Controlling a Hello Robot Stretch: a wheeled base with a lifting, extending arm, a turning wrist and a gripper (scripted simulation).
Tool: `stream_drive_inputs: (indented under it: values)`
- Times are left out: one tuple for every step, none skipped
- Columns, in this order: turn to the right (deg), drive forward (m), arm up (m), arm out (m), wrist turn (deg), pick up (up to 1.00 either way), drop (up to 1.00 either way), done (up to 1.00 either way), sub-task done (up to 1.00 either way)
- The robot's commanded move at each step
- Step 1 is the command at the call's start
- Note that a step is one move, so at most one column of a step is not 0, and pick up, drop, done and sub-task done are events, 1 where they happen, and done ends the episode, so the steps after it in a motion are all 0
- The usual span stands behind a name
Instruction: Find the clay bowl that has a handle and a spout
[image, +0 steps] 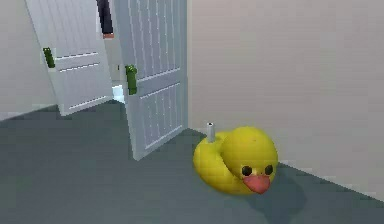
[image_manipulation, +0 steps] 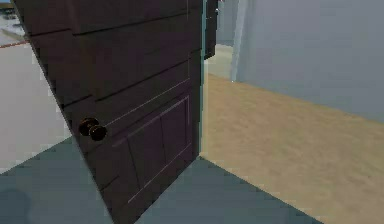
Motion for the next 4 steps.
stream_drive_inputs:
  values:
    - [18.0, 0.00, 0.00, 0.00, 0.0, 0.00, 0.00, 0.00, 0.00]
    - [0.0, 0.10, 0.00, 0.00, 0.0, 0.00, 0.00, 0.00, 0.00]
    - [-45.0, 0.00, 0.00, 0.00, 0.0, 0.00, 0.00, 0.00, 0.00]
    - [-9.0, 0.00, 0.00, 0.00, 0.0, 0.00, 0.00, 0.00, 0.00]
